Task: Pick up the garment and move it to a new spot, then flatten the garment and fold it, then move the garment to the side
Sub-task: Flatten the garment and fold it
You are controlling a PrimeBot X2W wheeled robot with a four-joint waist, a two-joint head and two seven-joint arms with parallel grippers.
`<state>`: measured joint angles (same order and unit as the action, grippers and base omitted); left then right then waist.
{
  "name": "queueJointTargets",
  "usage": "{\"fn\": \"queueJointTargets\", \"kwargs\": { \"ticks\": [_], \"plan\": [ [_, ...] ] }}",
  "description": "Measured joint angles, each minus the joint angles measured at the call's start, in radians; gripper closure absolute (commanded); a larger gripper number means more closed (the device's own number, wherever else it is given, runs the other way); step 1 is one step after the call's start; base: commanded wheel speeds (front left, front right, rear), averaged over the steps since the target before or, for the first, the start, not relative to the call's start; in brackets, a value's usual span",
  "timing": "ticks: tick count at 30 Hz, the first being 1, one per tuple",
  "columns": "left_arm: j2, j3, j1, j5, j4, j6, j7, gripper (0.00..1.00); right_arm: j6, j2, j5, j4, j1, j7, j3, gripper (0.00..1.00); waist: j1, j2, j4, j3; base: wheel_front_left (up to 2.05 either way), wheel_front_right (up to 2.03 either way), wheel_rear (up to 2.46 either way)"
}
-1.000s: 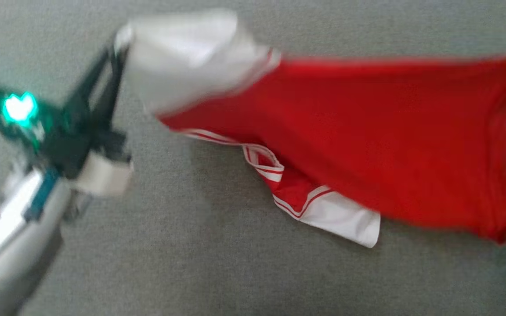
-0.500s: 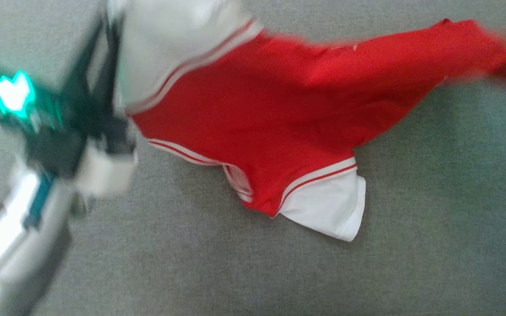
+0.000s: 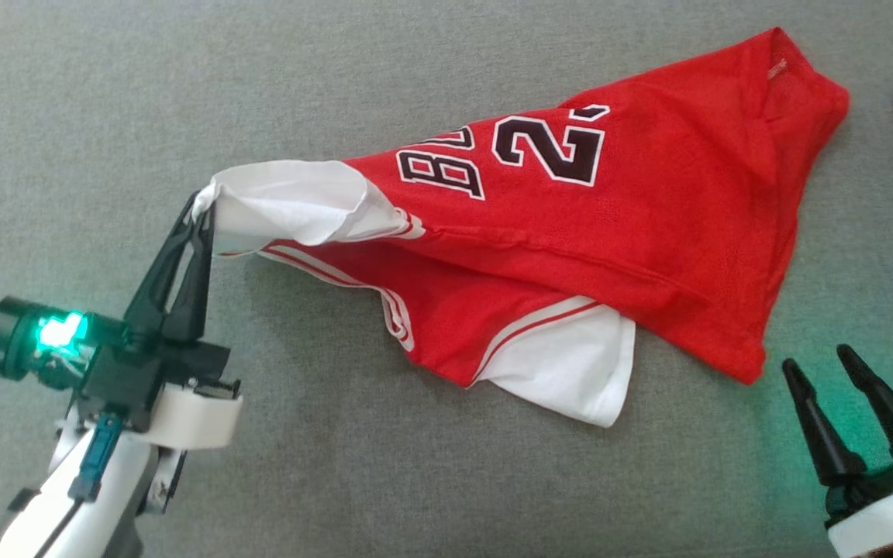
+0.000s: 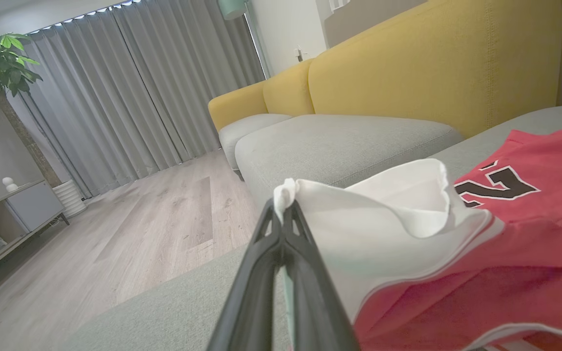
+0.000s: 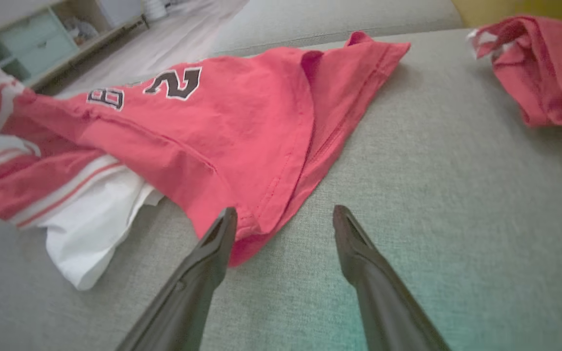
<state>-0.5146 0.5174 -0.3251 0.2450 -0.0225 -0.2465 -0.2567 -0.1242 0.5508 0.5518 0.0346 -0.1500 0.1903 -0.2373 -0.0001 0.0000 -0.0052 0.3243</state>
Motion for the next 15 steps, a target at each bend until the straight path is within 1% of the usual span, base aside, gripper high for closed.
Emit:
{"fn": "queueJointTargets", "kwargs": {
  "ticks": [3, 6, 9, 15],
  "plan": [
    [0.005, -0.008, 0.017, -0.010, 0.006, 0.000, 0.000, 1.00, 0.000, 0.002, 0.173, -0.024, -0.015, -0.011, -0.005, 0.00, 0.0000, 0.0000, -0.003, -0.009, 0.00, 0.00, 0.00],
    [0.014, -0.018, 0.025, -0.015, 0.009, 0.007, 0.000, 1.00, 0.000, 0.004, 0.351, -0.046, -0.016, -0.047, -0.027, 0.00, 0.0000, 0.0000, -0.003, -0.012, 0.00, 0.00, 0.00],
    [0.025, -0.023, 0.024, -0.030, 0.010, 0.010, 0.000, 1.00, 0.000, -0.001, 0.493, -0.049, -0.007, -0.066, -0.051, 0.00, 0.0000, 0.0000, 0.000, -0.010, 0.00, 0.00, 0.00],
    [0.046, -0.030, 0.023, -0.045, 0.009, 0.036, 0.000, 1.00, 0.000, -0.021, 0.696, -0.028, 0.059, -0.110, -0.089, 0.00, 0.0001, 0.0000, 0.011, 0.000, 0.00, 0.00, 0.00]
  ]
}}
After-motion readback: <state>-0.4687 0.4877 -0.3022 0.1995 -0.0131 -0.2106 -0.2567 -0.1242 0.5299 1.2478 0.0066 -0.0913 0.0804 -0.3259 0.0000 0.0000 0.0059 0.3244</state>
